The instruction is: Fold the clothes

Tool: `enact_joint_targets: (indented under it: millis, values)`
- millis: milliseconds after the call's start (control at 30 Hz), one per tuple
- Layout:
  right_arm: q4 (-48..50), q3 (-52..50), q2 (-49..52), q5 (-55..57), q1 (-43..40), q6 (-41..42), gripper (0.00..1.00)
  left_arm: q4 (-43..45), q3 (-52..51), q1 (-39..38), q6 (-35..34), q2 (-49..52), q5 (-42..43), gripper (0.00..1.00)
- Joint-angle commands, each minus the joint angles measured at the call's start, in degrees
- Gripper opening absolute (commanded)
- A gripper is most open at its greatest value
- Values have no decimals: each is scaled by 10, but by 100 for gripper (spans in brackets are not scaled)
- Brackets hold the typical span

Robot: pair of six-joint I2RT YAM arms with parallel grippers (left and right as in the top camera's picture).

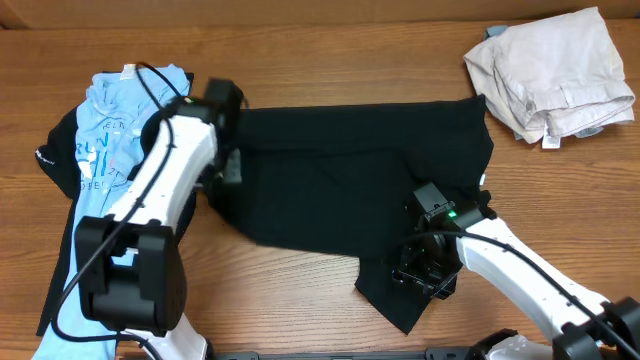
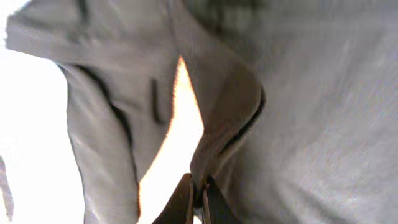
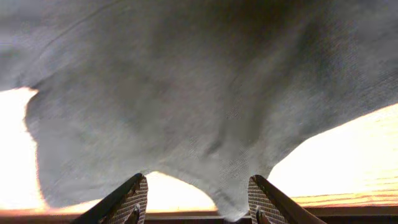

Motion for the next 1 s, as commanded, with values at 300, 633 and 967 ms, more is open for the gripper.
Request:
enact_joint_targets:
  millis: [300,633,967]
  values:
    - [-58,-9,-24,13,109,90,55,-4,47,7,-14,0,9,4]
    - [-50,-42,-24,32,129,143,54,0,47,7,-1,0,4,4]
    - [56,-92,-23,-22,129,151,42,1,47,7,-1,0,5,4]
